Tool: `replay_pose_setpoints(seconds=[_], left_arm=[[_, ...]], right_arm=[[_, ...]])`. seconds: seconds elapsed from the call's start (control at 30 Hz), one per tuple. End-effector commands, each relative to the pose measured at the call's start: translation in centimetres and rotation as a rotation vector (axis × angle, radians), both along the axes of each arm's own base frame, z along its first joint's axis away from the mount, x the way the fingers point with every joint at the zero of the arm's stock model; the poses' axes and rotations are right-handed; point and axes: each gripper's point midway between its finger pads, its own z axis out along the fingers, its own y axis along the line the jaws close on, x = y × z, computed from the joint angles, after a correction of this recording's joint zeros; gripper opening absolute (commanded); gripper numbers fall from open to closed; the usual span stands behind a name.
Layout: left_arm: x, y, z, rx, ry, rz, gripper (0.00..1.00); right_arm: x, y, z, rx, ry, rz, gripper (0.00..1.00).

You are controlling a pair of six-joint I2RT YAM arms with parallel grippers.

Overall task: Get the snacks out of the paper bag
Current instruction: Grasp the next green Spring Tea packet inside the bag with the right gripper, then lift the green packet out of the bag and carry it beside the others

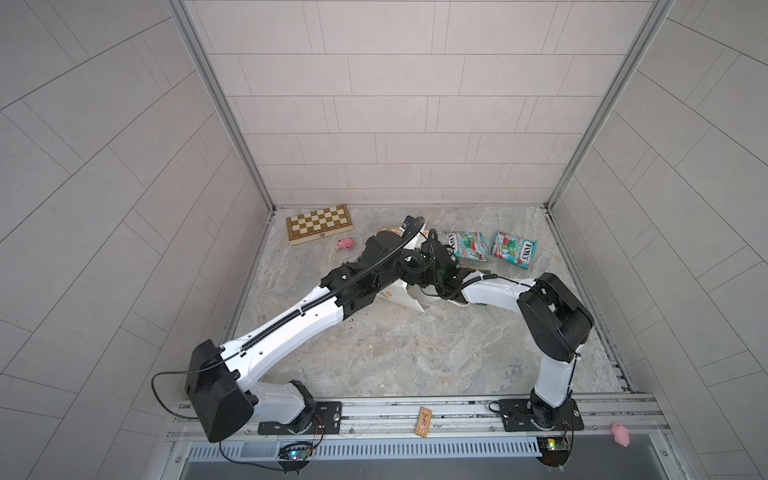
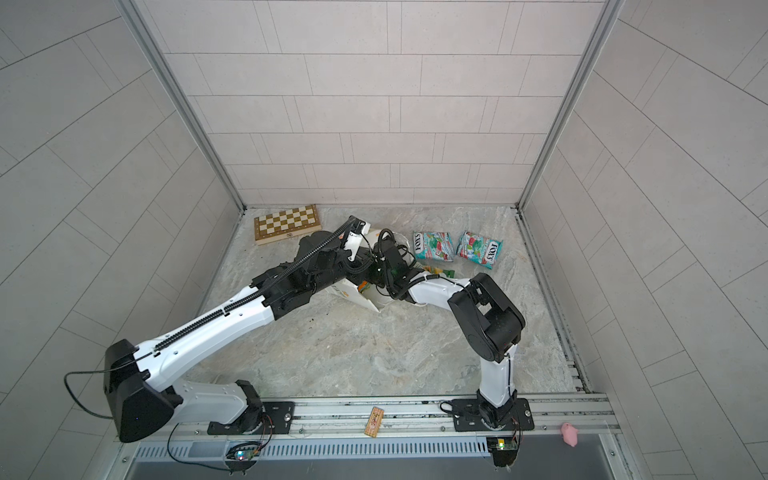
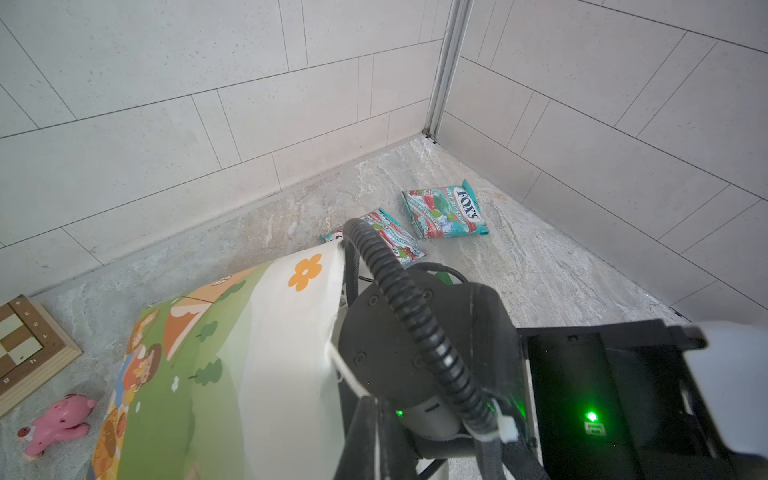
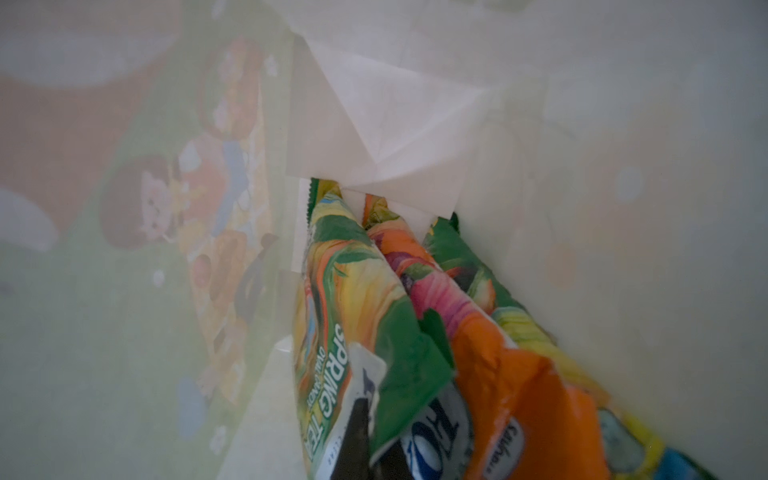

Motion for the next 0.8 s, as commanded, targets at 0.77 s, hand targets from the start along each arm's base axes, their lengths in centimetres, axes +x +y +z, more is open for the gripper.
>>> replay_pose_setpoints(seconds=[0.77], left_arm=[[1.9, 3.9, 1.3, 0.042, -0.070, 0.260, 0.00]], right_arm=[[-4.3, -7.3, 6.0, -0.210, -0.143, 0.056, 0.00]])
